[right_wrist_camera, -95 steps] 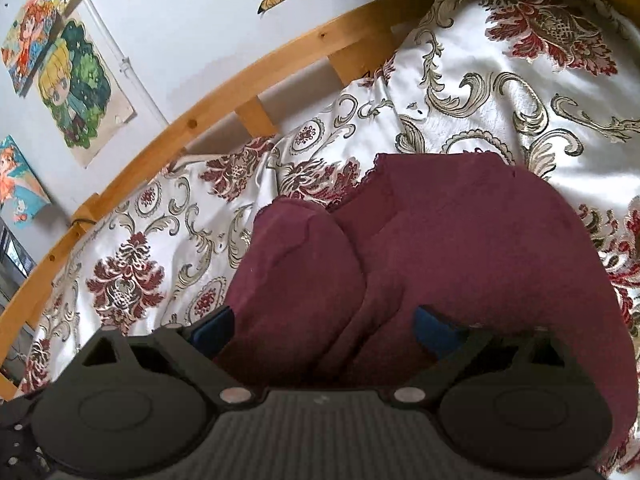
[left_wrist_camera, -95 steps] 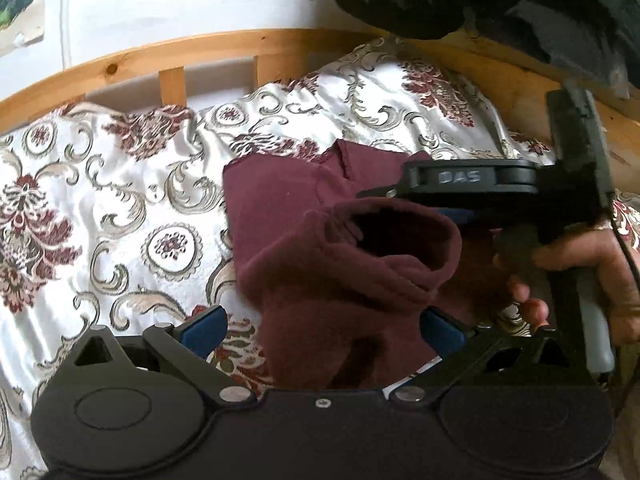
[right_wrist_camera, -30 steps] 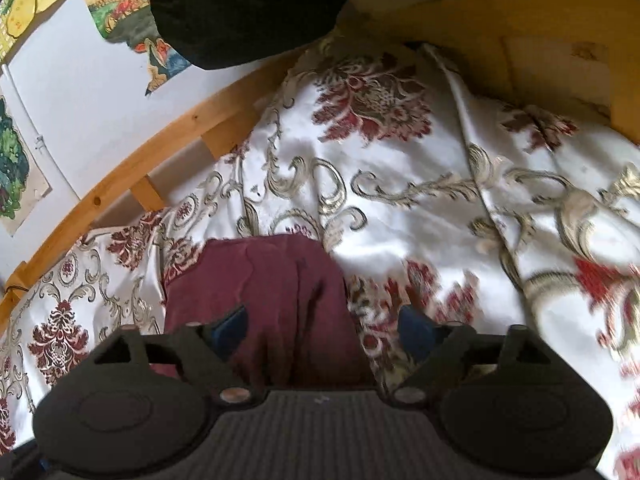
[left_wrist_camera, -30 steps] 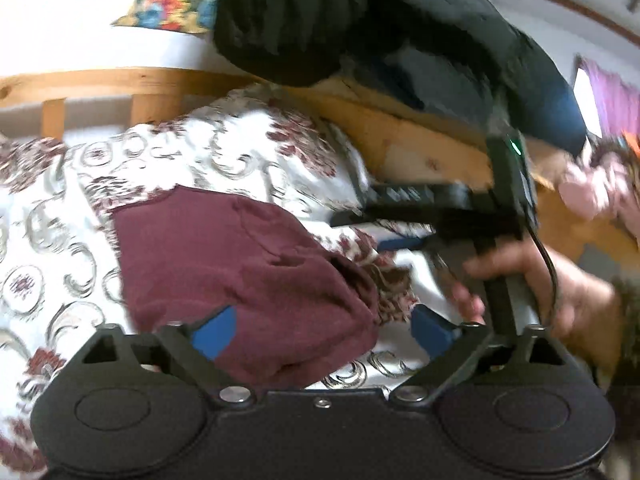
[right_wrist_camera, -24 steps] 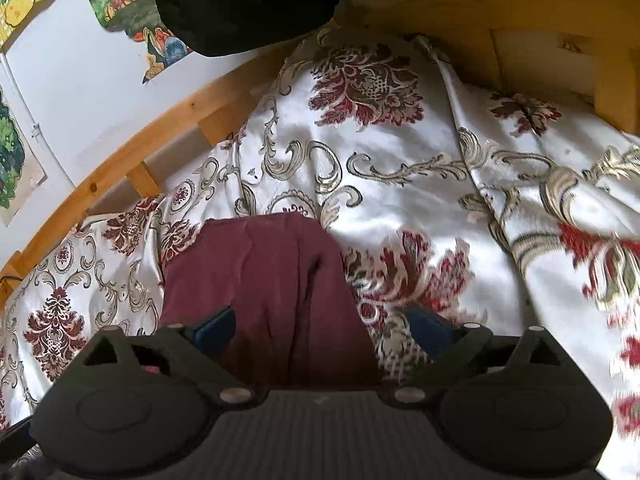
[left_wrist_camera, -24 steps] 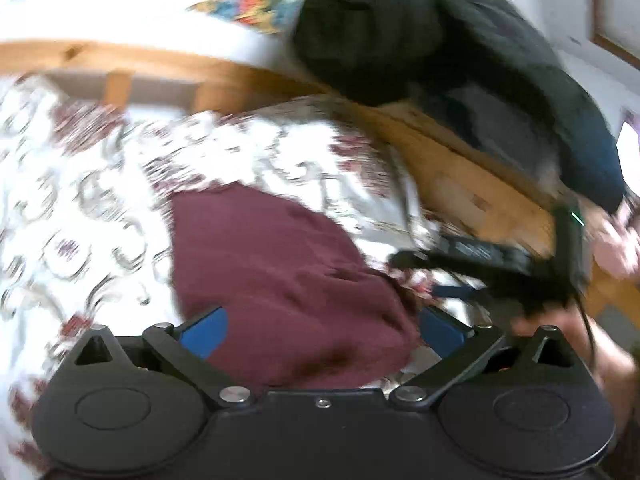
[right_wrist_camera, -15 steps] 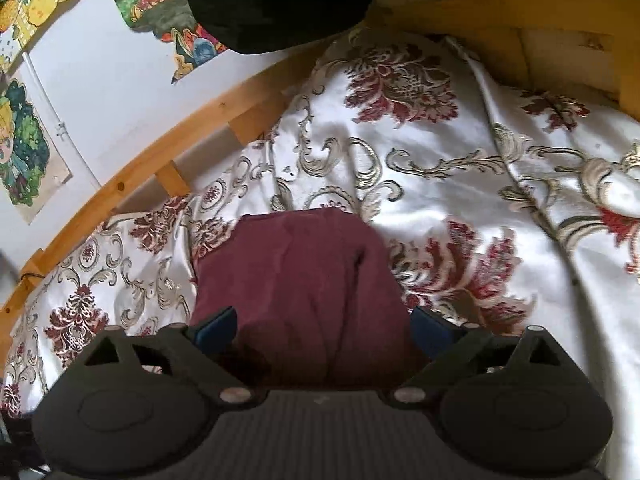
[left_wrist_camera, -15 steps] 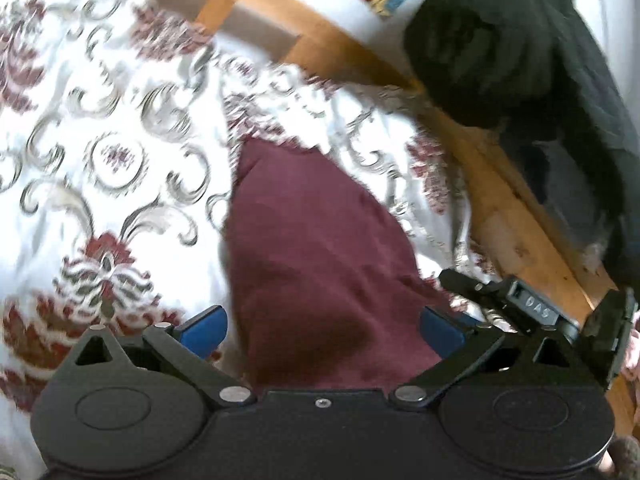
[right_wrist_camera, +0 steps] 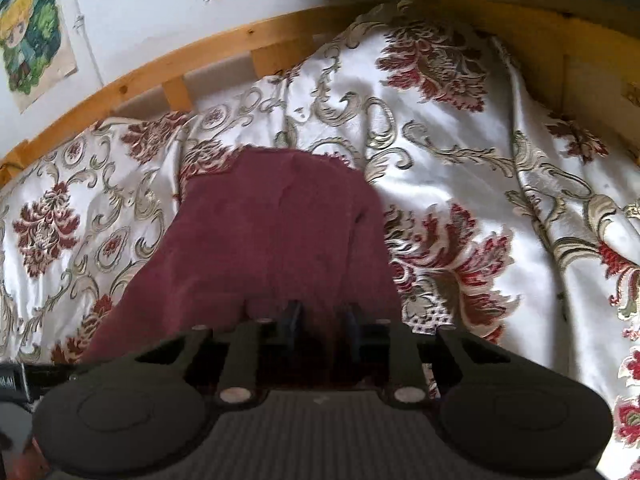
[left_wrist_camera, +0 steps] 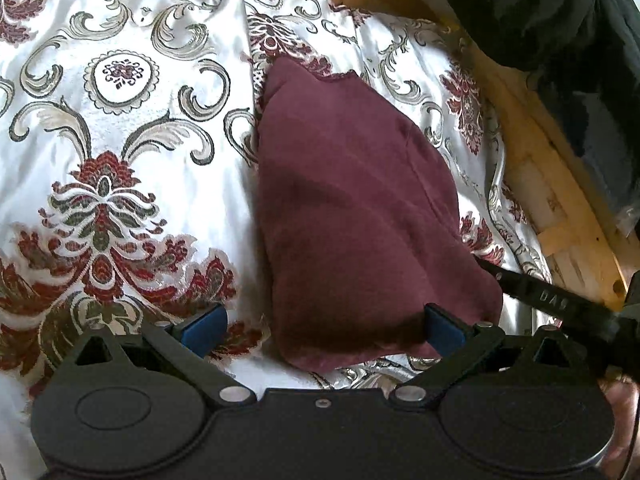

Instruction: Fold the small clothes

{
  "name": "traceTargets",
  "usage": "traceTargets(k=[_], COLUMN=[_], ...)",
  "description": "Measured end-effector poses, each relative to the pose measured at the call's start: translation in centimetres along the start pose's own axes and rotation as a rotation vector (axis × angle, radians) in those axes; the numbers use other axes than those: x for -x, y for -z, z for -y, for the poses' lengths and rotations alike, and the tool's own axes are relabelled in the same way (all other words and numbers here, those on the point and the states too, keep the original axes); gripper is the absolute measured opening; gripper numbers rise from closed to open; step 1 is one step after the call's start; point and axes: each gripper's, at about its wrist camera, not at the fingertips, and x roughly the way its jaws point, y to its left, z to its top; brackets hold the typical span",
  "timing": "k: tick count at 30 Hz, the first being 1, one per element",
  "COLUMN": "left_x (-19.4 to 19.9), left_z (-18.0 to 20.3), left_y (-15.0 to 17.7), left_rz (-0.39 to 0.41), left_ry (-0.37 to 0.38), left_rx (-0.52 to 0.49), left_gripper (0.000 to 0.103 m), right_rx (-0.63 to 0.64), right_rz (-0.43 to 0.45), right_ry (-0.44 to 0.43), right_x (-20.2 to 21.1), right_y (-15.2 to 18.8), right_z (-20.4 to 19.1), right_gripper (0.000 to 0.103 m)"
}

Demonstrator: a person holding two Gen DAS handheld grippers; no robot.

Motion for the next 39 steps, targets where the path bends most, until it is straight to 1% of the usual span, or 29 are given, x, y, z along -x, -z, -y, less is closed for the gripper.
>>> traceTargets(k=[1,3,5,8,9,10,12,13,14,15,16,17,19,21,23,25,28,31,33,35,36,37,38,39], left_x=[-0.1,-0.1,-0.2,-0.1,-0.2,-0.2,-0.2,-0.2,-0.2,-0.2,-0.2,-0.3,-0.4,-0.3,-0.2,-0.4,-0.9,-1.6,-1.7,-1.7,-1.7,-1.7,-1.8,-1.8], left_z=[0.0,0.0,0.0,0.0,0.0,0.0,0.1,0.1,0.2,0.2,0.3,0.4,0.5,0.6,0.7,0.9,1.3,1.6,1.7,1.8,1.8,1.8,1.8,1.8], left_y=[0.0,0.1,0.1,0.2,0.2,0.2,0.2,0.1,0.2,0.2,0.2,0.2,0.2,0.1,0.2,0.1,0.2,0.7,0.8,0.8,0.9,0.9,0.9,0.8], left_rz=[-0.001,-0.004,-0.005,-0.004,-0.004,-0.004,-0.004,-0.004,-0.005,-0.005,-0.005,-0.005,-0.004,0.010,0.043,0.052,0.045,0.026,0.020,0.016,0.013,0.010,0.009,0.009], left_ry=[-0.004,-0.005,-0.005,-0.006,-0.006,-0.006,-0.008,-0.010,-0.011,-0.013,-0.015,-0.016,-0.015,-0.009,0.015,0.045,0.065,0.042,0.032,0.029,0.029,0.026,0.025,0.023], left_rx=[-0.004,-0.006,-0.004,-0.009,-0.010,-0.011,-0.015,-0.017,-0.020,-0.023,-0.027,-0.028,-0.035,-0.043,-0.045,-0.043,-0.055,-0.090,-0.111,-0.126,-0.128,-0.131,-0.133,-0.136], left_gripper=[0.102,0.102,0.102,0.102,0.102,0.102,0.102,0.102,0.102,0.102,0.102,0.102,0.102,0.102,0.102,0.102,0.102,0.102,0.102,0.102,0.102,0.102,0.102,0.102], right_rx=[-0.038,-0.119,-0.187,-0.255,-0.259,-0.255,-0.229,-0.219,-0.210,-0.201,-0.189,-0.172,-0.115,-0.050,0.003,0.029,-0.001,-0.042,-0.077,-0.132,-0.159,-0.178,-0.199,-0.219], right_rz=[0.019,0.057,0.091,0.107,0.105,0.104,0.098,0.096,0.090,0.080,0.071,0.067,0.087,0.148,0.212,0.245,0.226,0.162,0.140,0.133,0.130,0.126,0.121,0.117], right_ry=[-0.023,-0.057,-0.086,-0.098,-0.091,-0.081,-0.061,-0.061,-0.069,-0.081,-0.095,-0.099,-0.083,-0.060,-0.044,-0.018,-0.005,0.009,0.000,-0.023,-0.028,-0.034,-0.037,-0.047], right_x=[0.1,0.3,0.3,-0.7,-1.2,-1.6,-2.6,-3.1,-3.5,-3.9,-4.2,-4.5,-4.4,-3.6,-2.9,-2.8,-3.7,-5.1,-5.5,-5.3,-5.2,-5.0,-4.7,-4.4], right_y=[-0.1,-0.3,-0.7,-1.2,-1.4,-1.6,-2.1,-2.2,-2.4,-2.5,-2.6,-2.8,-3.1,-3.6,-4.3,-5.0,-5.4,-5.0,-4.8,-4.6,-4.5,-4.3,-4.2,-3.9], right_z=[0.5,1.7,2.6,3.6,3.7,3.7,3.4,3.3,3.1,3.0,2.8,2.7,2.2,1.7,1.5,1.7,2.8,3.5,4.0,4.6,4.8,5.1,5.3,5.5], right_gripper=[0.036,0.055,0.062,0.062,0.060,0.055,0.039,0.035,0.026,0.015,0.009,0.007,0.006,0.005,0.005,0.005,0.005,0.005,0.005,0.007,0.015,0.019,0.028,0.044])
